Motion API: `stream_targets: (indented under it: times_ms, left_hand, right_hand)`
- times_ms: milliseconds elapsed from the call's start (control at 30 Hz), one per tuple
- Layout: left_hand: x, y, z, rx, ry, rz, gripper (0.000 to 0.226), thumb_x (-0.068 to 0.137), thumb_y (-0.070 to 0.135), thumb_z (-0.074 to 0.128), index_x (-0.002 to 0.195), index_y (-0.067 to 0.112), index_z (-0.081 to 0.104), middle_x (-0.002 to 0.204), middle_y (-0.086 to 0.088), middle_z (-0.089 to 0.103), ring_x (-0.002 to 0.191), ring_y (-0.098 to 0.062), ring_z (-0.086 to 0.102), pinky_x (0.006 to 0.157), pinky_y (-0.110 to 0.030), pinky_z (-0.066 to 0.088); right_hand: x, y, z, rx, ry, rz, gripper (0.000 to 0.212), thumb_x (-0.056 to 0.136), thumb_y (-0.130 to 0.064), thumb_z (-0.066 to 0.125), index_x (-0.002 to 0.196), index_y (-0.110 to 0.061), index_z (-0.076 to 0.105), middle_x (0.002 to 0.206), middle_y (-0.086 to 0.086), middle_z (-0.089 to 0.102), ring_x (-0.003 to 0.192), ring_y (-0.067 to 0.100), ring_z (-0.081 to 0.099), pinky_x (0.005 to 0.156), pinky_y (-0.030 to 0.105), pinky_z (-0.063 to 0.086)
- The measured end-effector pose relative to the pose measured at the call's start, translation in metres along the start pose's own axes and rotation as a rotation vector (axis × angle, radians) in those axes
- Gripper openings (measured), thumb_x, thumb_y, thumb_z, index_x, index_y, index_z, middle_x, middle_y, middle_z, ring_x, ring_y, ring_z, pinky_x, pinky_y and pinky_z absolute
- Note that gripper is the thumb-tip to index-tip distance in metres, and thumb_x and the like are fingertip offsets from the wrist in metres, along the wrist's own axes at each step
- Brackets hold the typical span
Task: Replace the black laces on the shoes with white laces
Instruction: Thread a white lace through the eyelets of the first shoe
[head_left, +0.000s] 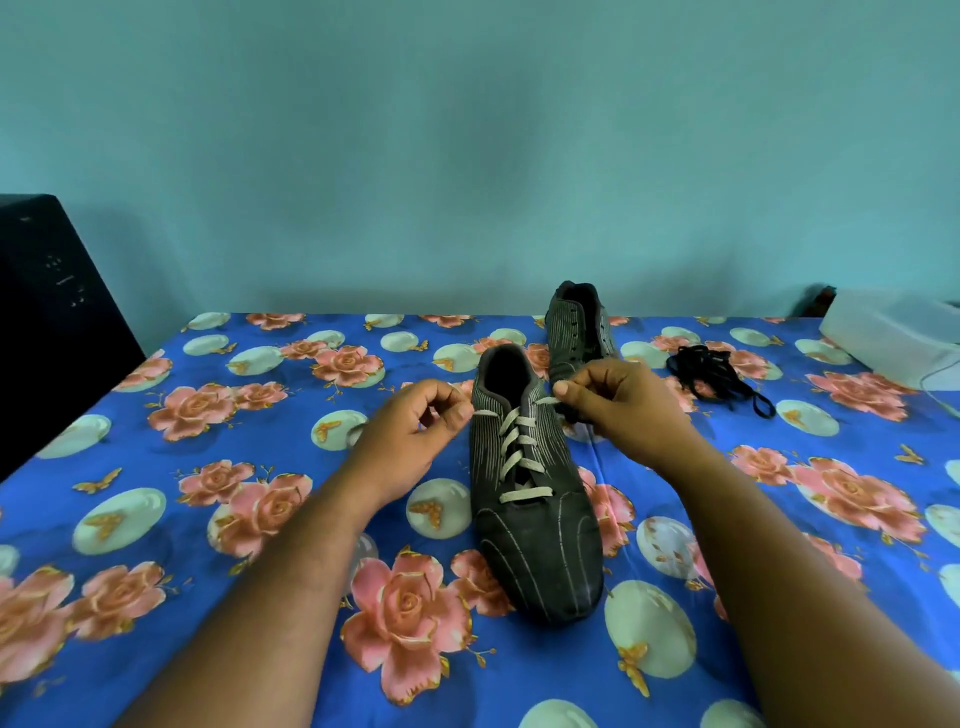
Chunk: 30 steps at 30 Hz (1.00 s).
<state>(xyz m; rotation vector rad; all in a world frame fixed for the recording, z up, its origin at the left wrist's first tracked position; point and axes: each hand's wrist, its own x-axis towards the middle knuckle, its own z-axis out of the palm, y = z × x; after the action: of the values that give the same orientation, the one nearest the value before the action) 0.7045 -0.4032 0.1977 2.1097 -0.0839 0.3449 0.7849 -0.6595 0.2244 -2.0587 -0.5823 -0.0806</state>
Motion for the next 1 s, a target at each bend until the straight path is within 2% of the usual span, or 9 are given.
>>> stream_targets:
  times_ms: [133,300,400,500,567,700,867,933,1000]
  left_hand:
    - [0.001,-0.002,-0.001,0.385,-0.098,-0.089,0.040,0.100,0.056,0.045,0.110,0.023,0.064,0.105,0.006,0.065,0.098,-0.016,0.060,0.088,-0.039,0.048]
    - [-0.009,0.023,0.010,0.236,-0.079,-0.161,0.040,0.106,0.047,0.040,0.086,0.016,0.055,0.083,-0.006,0.059,0.083,-0.028,0.058,0.075,-0.040,0.046]
    - [-0.019,0.033,0.018,0.169,-0.074,-0.212,0.042,0.105,0.050,0.041,0.101,0.013,0.061,0.095,-0.005,0.064,0.094,-0.028,0.062,0.085,-0.040,0.050]
    - [-0.034,0.039,0.018,0.218,-0.062,-0.218,0.040,0.102,0.054,0.047,0.107,0.018,0.063,0.101,-0.003,0.070,0.096,-0.027,0.065,0.089,-0.046,0.054]
    - [-0.046,0.043,0.017,0.270,-0.050,-0.209,0.037,0.102,0.052,0.049,0.108,0.019,0.064,0.101,-0.001,0.070,0.096,-0.025,0.066,0.087,-0.045,0.054]
    - [-0.087,0.060,0.012,0.310,-0.043,-0.206,0.037,0.102,0.051,0.050,0.109,0.018,0.065,0.103,0.000,0.070,0.098,-0.023,0.064,0.086,-0.043,0.053]
    - [-0.138,0.081,0.006,0.089,-0.123,-0.307,0.029,0.101,0.049,0.053,0.099,0.022,0.061,0.066,-0.007,0.071,0.057,-0.034,0.071,0.050,-0.041,0.058]
    - [-0.140,0.072,0.000,0.236,-0.098,-0.232,0.036,0.099,0.058,0.049,0.100,0.026,0.066,0.071,-0.001,0.072,0.063,-0.029,0.073,0.060,-0.040,0.059]
    - [-0.134,0.054,-0.010,0.434,0.009,-0.154,0.050,0.095,0.070,0.041,0.109,0.032,0.070,0.097,0.003,0.074,0.092,-0.027,0.072,0.080,-0.044,0.056]
  right_hand:
    - [0.001,0.001,0.007,-0.198,-0.080,0.025,0.029,0.098,-0.040,0.063,0.079,-0.019,0.061,0.069,0.002,0.069,0.061,0.018,0.067,0.068,0.046,0.059]
    - [-0.018,-0.011,0.022,-0.334,-0.009,0.070,0.025,0.102,-0.043,0.053,0.090,-0.021,0.052,0.075,-0.002,0.063,0.072,0.020,0.062,0.061,0.034,0.047]
    - [-0.036,-0.019,0.032,-0.229,0.072,0.147,0.023,0.102,-0.040,0.054,0.100,-0.018,0.055,0.082,-0.005,0.062,0.080,0.019,0.058,0.060,0.030,0.038]
    - [-0.055,-0.033,0.036,-0.189,0.092,0.173,0.022,0.102,-0.039,0.055,0.104,-0.017,0.055,0.088,-0.001,0.064,0.085,0.021,0.059,0.067,0.035,0.042]
    - [-0.070,-0.040,0.037,-0.184,0.071,0.184,0.023,0.103,-0.039,0.054,0.105,-0.015,0.053,0.087,0.004,0.064,0.078,0.021,0.058,0.071,0.038,0.045]
    - [-0.104,-0.049,0.036,-0.146,0.015,0.171,0.023,0.103,-0.040,0.053,0.101,-0.018,0.050,0.081,0.006,0.063,0.068,0.018,0.056,0.061,0.036,0.042]
    - [-0.134,-0.053,0.029,-0.196,-0.017,0.117,0.019,0.100,-0.042,0.057,0.104,-0.023,0.056,0.093,-0.001,0.067,0.088,0.017,0.062,0.075,0.037,0.048]
    - [-0.136,-0.053,0.022,-0.218,-0.010,0.093,0.017,0.100,-0.043,0.058,0.099,-0.026,0.060,0.086,-0.007,0.068,0.081,0.012,0.063,0.070,0.035,0.048]
    - [-0.135,-0.047,0.011,-0.263,0.037,0.081,0.020,0.101,-0.042,0.056,0.097,-0.025,0.065,0.081,-0.005,0.070,0.077,0.014,0.063,0.067,0.034,0.046]
